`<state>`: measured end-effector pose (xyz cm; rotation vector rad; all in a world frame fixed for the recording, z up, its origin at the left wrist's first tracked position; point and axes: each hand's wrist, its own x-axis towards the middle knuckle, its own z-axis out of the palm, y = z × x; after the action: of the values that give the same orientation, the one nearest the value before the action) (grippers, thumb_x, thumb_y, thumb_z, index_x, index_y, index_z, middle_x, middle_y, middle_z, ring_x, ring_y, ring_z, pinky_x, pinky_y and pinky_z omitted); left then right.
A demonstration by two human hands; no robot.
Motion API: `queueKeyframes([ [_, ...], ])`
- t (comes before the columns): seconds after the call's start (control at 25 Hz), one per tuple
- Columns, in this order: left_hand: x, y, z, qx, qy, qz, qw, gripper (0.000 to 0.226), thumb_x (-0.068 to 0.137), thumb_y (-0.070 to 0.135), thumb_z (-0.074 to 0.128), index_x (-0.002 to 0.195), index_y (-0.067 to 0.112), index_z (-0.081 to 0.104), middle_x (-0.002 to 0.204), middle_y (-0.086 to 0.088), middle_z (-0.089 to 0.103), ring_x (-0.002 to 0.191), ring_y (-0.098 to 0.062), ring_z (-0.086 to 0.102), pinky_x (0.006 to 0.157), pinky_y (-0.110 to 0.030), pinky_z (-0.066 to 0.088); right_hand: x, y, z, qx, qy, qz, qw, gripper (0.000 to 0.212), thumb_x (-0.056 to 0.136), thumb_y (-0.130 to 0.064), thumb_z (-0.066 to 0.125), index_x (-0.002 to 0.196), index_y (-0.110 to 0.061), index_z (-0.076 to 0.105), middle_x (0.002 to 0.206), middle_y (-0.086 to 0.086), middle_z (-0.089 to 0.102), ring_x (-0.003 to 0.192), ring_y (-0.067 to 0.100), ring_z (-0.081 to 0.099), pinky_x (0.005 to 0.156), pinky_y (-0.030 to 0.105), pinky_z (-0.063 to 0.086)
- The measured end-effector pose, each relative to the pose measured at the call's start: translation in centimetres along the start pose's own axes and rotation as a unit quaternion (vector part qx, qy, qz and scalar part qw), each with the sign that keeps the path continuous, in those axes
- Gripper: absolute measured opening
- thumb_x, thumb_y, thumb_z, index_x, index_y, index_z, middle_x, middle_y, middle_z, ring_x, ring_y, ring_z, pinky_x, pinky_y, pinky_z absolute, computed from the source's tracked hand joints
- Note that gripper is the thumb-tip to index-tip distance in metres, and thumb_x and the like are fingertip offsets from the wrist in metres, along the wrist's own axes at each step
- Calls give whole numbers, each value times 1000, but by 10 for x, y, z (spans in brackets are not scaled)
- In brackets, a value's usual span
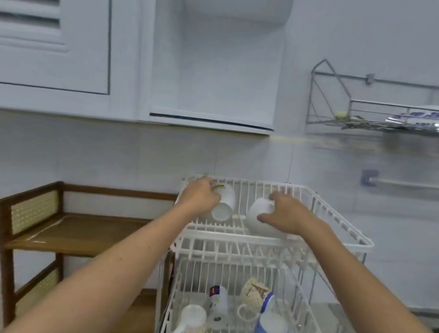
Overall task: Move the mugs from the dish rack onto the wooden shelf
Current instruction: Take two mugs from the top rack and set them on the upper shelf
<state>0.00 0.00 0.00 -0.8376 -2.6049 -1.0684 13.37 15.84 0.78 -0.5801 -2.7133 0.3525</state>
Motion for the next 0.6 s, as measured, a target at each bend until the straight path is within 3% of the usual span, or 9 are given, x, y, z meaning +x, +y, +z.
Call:
queueKeyframes([
  [0.08,20,5,16,42,-25,-39,998,45,95,32,48,129,3,46,124,-21,61,109,-36,61,88,-38,50,14,8,9,-115,-60,1,992,81,79,-51,66,141,-17,29,138,13,44,119,35,50,96,45,46],
  [0.2,51,10,39,118,-70,-74,988,69,94,48,43,143,1,30,144,-20,46,124,-35,51,97,-37,44,37,16,30,-166,-93,-3,982,96,69,-57,72,142,-20,22,132,10,50,115,32,55,89,42,47],
  [0.36,74,8,56,170,-83,-105,976,88,82,61,57,145,7,26,143,-15,46,120,-34,53,92,-36,48,55,24,36,-142,-71,-11,987,100,59,-58,78,135,-19,26,120,7,59,106,29,59,74,36,44],
  [0.52,78,3,67,99,-124,-177,971,106,78,59,63,150,11,1,148,-17,37,124,-37,48,99,-42,48,62,30,43,-94,-49,1,994,97,54,-60,76,130,-20,32,113,5,59,100,28,59,71,34,43],
  [0.6,76,4,67,63,-123,-182,974,105,83,53,60,150,10,-8,151,-19,32,127,-38,46,101,-42,47,66,36,41,8,-24,19,1000,97,50,-62,76,126,-19,35,105,3,56,97,27,58,75,35,48],
])
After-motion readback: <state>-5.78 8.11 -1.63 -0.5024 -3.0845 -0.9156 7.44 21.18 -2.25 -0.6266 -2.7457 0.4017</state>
